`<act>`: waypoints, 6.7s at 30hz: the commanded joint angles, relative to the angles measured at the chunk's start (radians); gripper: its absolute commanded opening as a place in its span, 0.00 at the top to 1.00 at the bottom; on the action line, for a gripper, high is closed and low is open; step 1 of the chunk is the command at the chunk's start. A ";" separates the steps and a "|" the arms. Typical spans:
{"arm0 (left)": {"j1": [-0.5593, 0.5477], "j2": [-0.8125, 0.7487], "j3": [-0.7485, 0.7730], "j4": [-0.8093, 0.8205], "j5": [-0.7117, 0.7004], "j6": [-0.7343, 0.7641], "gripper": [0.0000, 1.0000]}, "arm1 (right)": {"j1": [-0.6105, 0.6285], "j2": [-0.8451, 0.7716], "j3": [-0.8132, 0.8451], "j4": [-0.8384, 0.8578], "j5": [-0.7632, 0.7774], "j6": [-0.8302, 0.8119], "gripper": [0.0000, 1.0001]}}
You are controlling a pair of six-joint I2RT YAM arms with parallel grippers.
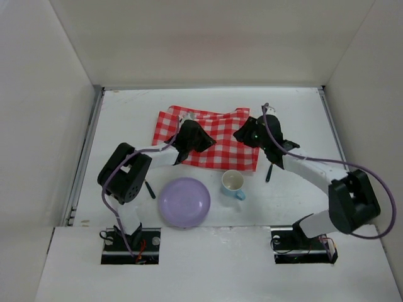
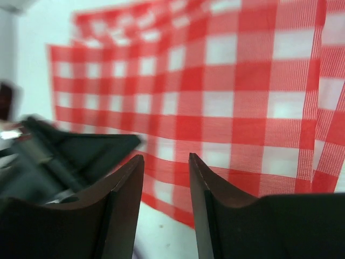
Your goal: Set the dinner table for one person
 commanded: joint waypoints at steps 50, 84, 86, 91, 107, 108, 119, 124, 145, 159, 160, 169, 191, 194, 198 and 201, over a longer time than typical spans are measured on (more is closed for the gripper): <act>0.188 -0.389 -0.365 -0.127 -0.322 0.043 0.65 | -0.026 0.148 -0.024 -0.021 0.274 0.062 0.44; 0.352 -0.552 -0.543 -0.027 -0.301 0.012 0.61 | 0.000 -0.245 -0.243 -0.043 0.343 0.030 0.42; 0.338 -0.610 -0.537 -0.047 -0.302 0.032 0.59 | 0.060 -0.342 -0.257 -0.043 0.373 -0.031 0.37; 0.246 -0.763 -0.545 -0.047 -0.330 0.117 0.59 | 0.225 -0.577 -0.272 -0.103 0.400 -0.162 0.34; 0.067 -0.798 -0.600 0.055 -0.431 0.262 0.89 | 0.549 -0.777 -0.218 -0.599 0.455 -0.076 0.54; 0.065 -0.791 -0.603 0.068 -0.434 0.265 0.88 | 0.574 -0.774 -0.214 -0.621 0.452 -0.073 0.45; 0.080 -0.781 -0.644 0.128 -0.460 0.247 0.68 | 0.663 -0.607 -0.209 -0.606 0.367 -0.094 0.34; 0.086 -0.801 -0.658 0.132 -0.465 0.240 0.65 | 0.654 -0.524 -0.221 -0.497 0.326 -0.134 0.38; 0.085 -0.758 -0.649 0.148 -0.456 0.216 0.65 | 0.427 -0.424 -0.039 -0.351 0.371 -0.252 0.93; 0.106 -0.751 -0.697 0.186 -0.453 0.204 0.65 | 0.017 0.318 0.573 -0.106 0.268 -0.425 0.95; 0.108 -0.755 -0.698 0.186 -0.456 0.204 0.65 | 0.011 0.357 0.620 -0.118 0.272 -0.435 0.95; 0.113 -0.721 -0.690 0.188 -0.447 0.198 0.65 | -0.050 0.576 0.878 -0.215 0.265 -0.446 0.95; 0.134 -0.729 -0.698 0.189 -0.445 0.193 0.65 | -0.060 0.693 0.955 -0.270 0.232 -0.416 0.50; 0.134 -0.730 -0.700 0.188 -0.445 0.193 0.65 | -0.060 0.655 0.931 -0.259 0.240 -0.413 0.46; 0.136 -0.735 -0.701 0.188 -0.445 0.193 0.65 | -0.060 0.586 0.897 -0.256 0.254 -0.413 0.40; 0.139 -0.741 -0.701 0.185 -0.447 0.194 0.65 | -0.060 0.511 0.848 -0.251 0.266 -0.424 0.35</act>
